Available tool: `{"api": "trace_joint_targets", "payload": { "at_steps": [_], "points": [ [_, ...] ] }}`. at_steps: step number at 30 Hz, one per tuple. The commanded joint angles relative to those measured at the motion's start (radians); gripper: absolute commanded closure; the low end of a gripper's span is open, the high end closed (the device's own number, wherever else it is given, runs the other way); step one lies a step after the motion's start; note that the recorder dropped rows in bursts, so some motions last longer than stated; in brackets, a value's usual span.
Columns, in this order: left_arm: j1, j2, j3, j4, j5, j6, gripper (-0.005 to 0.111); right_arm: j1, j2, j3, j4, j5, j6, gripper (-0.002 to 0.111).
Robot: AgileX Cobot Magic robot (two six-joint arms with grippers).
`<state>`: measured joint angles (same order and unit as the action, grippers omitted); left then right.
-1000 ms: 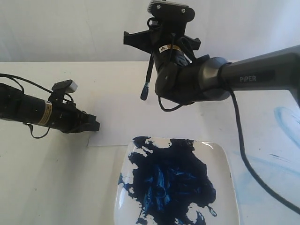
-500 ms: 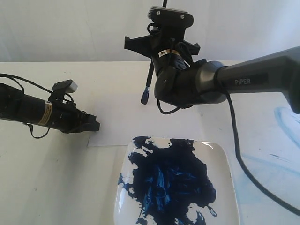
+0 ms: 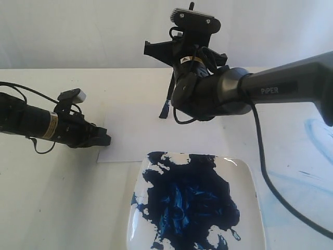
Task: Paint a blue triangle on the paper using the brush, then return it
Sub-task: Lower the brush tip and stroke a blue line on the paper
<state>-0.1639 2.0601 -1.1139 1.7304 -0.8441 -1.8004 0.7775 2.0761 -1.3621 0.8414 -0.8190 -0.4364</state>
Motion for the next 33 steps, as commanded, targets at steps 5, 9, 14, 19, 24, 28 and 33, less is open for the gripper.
{"api": "trace_joint_targets", "payload": {
  "at_steps": [5, 9, 14, 19, 24, 28, 33],
  "points": [
    [-0.001, 0.003, -0.003, 0.014, 0.027, 0.002, 0.107, 0.001, -0.024, -0.002, 0.056, -0.003, -0.091, 0.108],
    [-0.001, 0.003, -0.003, 0.014, 0.029, 0.002, 0.107, 0.001, -0.031, -0.002, 0.111, -0.006, -0.128, 0.108],
    [-0.001, 0.003, -0.003, 0.014, 0.029, 0.002, 0.107, 0.001, -0.038, -0.002, 0.14, -0.006, -0.172, 0.108],
    [-0.001, 0.003, -0.003, 0.014, 0.029, 0.002, 0.107, 0.001, -0.052, -0.002, 0.17, -0.013, -0.22, 0.108],
    [-0.001, 0.003, -0.003, 0.014, 0.029, 0.002, 0.107, 0.001, -0.062, -0.002, 0.235, -0.014, -0.269, 0.108],
    [-0.001, 0.003, -0.003, 0.014, 0.029, 0.002, 0.107, 0.001, -0.062, -0.002, 0.277, -0.026, -0.327, 0.108],
    [-0.001, 0.003, -0.003, 0.014, 0.029, 0.002, 0.107, 0.001, -0.064, -0.002, 0.29, -0.039, -0.353, 0.108]
  ]
}}
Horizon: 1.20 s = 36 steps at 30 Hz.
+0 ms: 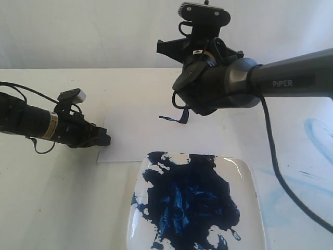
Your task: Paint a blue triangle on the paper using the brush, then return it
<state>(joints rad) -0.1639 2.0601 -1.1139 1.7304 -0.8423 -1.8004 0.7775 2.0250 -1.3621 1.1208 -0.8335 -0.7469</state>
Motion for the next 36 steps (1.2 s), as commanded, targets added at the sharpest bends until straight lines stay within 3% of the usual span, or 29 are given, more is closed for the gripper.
{"api": "trace_joint_targets", "payload": {
  "at_steps": [1, 24, 29, 32, 36],
  "points": [
    [-0.001, 0.003, -0.003, 0.014, 0.027, 0.002, 0.107, 0.001, -0.015, -0.002, 0.015, -0.024, -0.045, 0.108],
    [-0.001, 0.003, -0.003, 0.014, 0.026, 0.002, 0.107, 0.001, -0.075, 0.002, 0.088, -0.032, -0.113, 0.108],
    [-0.001, 0.003, -0.003, 0.014, 0.026, 0.002, 0.107, 0.001, -0.11, 0.002, 0.075, 0.04, -0.113, 0.108],
    [-0.001, 0.003, -0.003, 0.014, 0.026, 0.002, 0.107, 0.001, -0.121, 0.002, -0.053, 0.167, -0.075, 0.108],
    [-0.001, 0.003, -0.003, 0.014, 0.024, 0.002, 0.107, 0.001, -0.118, 0.002, -0.449, 0.317, 0.112, 0.108]
  ]
}}
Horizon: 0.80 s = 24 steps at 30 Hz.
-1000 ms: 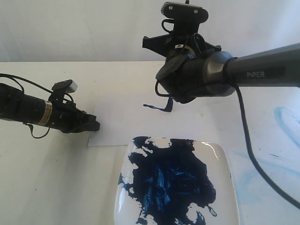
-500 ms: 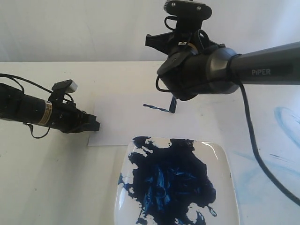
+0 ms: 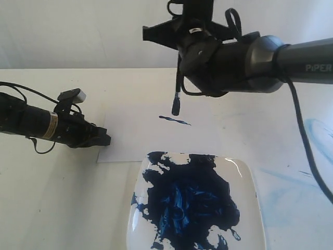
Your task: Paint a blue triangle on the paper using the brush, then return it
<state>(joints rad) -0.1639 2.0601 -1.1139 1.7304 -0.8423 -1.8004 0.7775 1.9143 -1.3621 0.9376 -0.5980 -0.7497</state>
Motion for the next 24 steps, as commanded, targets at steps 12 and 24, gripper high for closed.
{"api": "trace_joint_targets", "payload": {
  "at_steps": [12, 24],
  "points": [
    [-0.001, 0.003, -0.003, 0.014, 0.024, 0.002, 0.107, -0.27, -0.006, 0.0, -1.802, -0.171, 1.522, 0.108],
    [-0.001, 0.003, -0.003, 0.014, 0.024, 0.007, 0.107, -0.356, 0.01, -0.002, -1.845, -0.208, 1.618, 0.108]
  ]
}}
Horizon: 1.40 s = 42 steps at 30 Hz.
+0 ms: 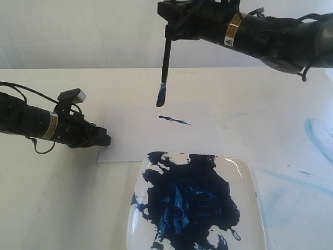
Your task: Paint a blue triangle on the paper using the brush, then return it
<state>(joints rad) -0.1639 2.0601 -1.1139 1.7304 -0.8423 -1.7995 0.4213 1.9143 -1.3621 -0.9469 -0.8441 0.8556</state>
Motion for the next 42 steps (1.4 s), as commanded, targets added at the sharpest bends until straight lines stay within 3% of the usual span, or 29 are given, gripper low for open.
{"api": "trace_joint_targets", "payload": {
  "at_steps": [1, 6, 8, 9, 10, 15, 16, 18, 24, 32, 35, 42],
  "points": [
    [-0.001, 0.003, -0.003, 0.014, 0.024, 0.008, 0.107, 0.006, 0.016, -0.002, 0.058, 0.046, 0.011, 0.108],
    [-0.001, 0.003, -0.003, 0.014, 0.024, 0.008, 0.107, 0.062, 0.027, -0.002, 0.22, 0.18, -0.118, 0.108],
    [-0.001, 0.003, -0.003, 0.014, 0.024, 0.008, 0.107, 0.128, 0.027, -0.002, 0.436, 0.27, -0.344, 0.108],
    [-0.001, 0.003, -0.003, 0.014, 0.024, 0.008, 0.107, 0.168, 0.029, -0.002, 0.643, 0.301, -0.511, 0.108],
    [-0.001, 0.003, -0.003, 0.014, 0.024, 0.008, 0.107, 0.183, 0.032, -0.002, 0.721, 0.301, -0.576, 0.108],
    [-0.001, 0.003, -0.003, 0.014, 0.024, 0.021, 0.107, 0.341, 0.032, -0.002, 1.555, 0.183, -1.325, 0.108],
    [-0.001, 0.003, -0.003, 0.014, 0.024, 0.021, 0.107, 0.374, 0.032, -0.002, 1.681, 0.118, -1.422, 0.108],
    [-0.001, 0.003, -0.003, 0.014, 0.024, 0.021, 0.107, 0.395, 0.032, -0.002, 1.749, 0.091, -1.459, 0.108],
    [-0.001, 0.003, -0.003, 0.014, 0.012, 0.02, 0.107, 0.415, 0.085, -0.002, 1.808, 0.057, -1.461, 0.108],
    [-0.001, 0.003, -0.003, 0.014, 0.004, 0.024, 0.107, 0.415, 0.092, -0.002, 1.668, 0.078, -1.459, 0.108],
    [-0.001, 0.003, -0.003, 0.014, 0.004, 0.024, 0.107, 0.403, 0.092, -0.002, 1.539, 0.158, -1.418, 0.108],
    [-0.001, 0.003, -0.003, 0.014, 0.004, 0.024, 0.107, 0.316, 0.092, -0.002, 1.107, 0.264, -1.06, 0.108]
  ]
}}
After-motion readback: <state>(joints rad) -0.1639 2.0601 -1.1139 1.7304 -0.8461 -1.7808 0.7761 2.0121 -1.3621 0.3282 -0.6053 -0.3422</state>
